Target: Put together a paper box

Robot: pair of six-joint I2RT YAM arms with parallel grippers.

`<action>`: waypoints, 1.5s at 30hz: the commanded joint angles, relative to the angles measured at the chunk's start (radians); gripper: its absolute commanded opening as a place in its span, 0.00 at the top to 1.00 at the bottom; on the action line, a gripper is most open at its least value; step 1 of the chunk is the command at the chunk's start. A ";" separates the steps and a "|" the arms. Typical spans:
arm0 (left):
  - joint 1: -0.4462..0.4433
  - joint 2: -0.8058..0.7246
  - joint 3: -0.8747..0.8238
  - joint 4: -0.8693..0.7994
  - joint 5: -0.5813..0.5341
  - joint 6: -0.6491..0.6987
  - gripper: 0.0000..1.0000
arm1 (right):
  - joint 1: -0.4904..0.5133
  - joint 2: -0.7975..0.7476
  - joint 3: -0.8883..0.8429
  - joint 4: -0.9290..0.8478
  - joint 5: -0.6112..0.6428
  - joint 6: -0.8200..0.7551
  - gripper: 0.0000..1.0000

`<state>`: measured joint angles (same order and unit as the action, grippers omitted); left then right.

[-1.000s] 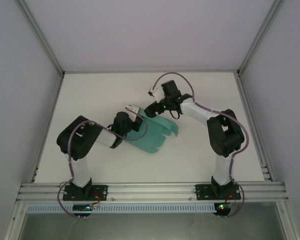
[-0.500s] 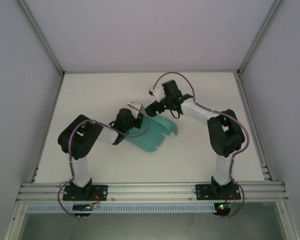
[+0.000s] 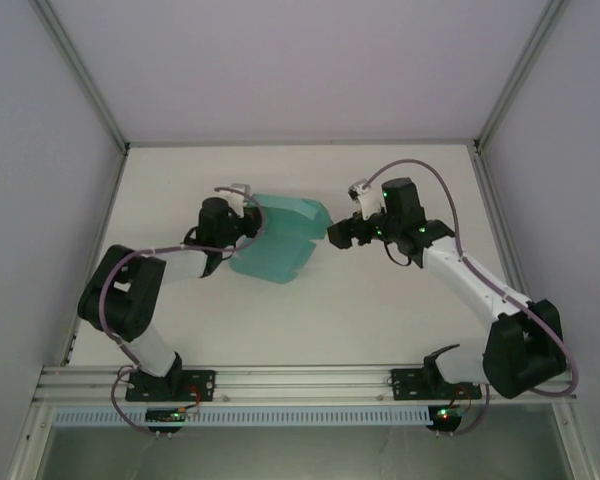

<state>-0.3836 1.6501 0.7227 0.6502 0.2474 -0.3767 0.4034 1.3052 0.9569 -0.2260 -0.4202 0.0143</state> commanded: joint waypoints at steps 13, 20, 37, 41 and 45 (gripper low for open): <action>-0.014 -0.018 0.040 -0.149 0.090 -0.087 1.00 | 0.101 0.066 0.047 0.077 0.232 0.035 0.91; -0.119 0.007 0.121 -0.332 -0.466 -0.056 0.99 | 0.173 0.028 0.022 0.083 0.357 0.034 1.00; -0.156 0.108 0.304 -0.737 -0.815 0.012 0.99 | 0.175 0.052 0.026 0.062 0.346 0.047 1.00; -0.157 0.137 0.264 -0.696 -0.678 0.042 0.97 | 0.161 0.097 -0.012 0.072 0.280 0.060 1.00; -0.157 0.164 0.243 -0.691 -0.599 0.033 0.97 | 0.151 0.140 -0.064 0.122 0.251 0.091 1.00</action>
<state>-0.5846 1.7645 1.0042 0.0727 -0.2405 -0.4492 0.5602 1.4395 0.9222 -0.0639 -0.1066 0.0902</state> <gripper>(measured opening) 0.078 0.056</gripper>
